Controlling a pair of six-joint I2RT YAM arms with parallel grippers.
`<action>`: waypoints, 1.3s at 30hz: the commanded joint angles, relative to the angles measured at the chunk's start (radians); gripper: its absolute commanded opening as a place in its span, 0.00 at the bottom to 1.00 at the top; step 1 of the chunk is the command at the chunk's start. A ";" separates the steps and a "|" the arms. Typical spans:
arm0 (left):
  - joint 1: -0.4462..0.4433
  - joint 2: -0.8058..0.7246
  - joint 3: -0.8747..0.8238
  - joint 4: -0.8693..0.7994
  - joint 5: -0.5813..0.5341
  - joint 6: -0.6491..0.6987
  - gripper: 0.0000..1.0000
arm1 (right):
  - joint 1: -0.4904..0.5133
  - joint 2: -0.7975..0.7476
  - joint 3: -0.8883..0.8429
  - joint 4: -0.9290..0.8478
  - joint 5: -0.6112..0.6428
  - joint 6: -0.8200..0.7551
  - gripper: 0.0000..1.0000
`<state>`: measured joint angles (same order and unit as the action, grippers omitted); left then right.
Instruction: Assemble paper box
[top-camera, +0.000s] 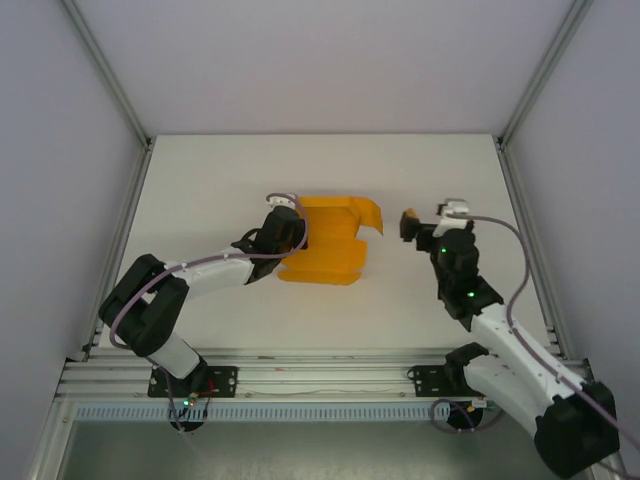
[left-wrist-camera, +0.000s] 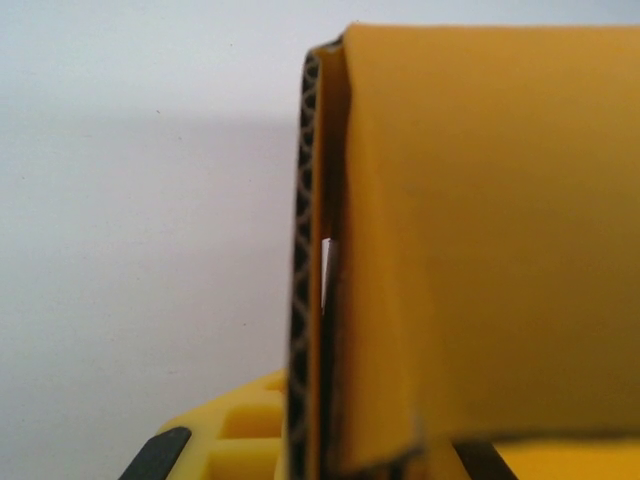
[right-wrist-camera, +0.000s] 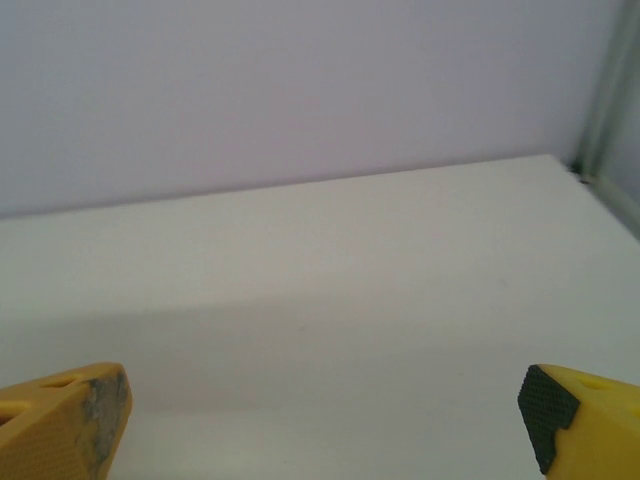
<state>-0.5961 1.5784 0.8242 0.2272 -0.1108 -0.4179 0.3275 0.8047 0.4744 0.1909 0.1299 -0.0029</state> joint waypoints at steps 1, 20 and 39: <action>-0.008 -0.009 0.019 0.018 0.022 0.022 0.00 | -0.089 0.007 0.037 -0.151 -0.106 0.099 1.00; -0.008 0.038 0.048 0.023 0.091 0.090 0.00 | -0.087 0.513 0.351 -0.284 -1.047 -0.283 0.64; -0.008 0.030 0.081 -0.060 -0.017 0.065 0.00 | 0.079 0.610 0.418 -0.265 -0.685 -0.189 0.54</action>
<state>-0.5938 1.6257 0.8673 0.1677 -0.1131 -0.3466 0.3962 1.4448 0.8978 -0.0818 -0.6487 -0.2211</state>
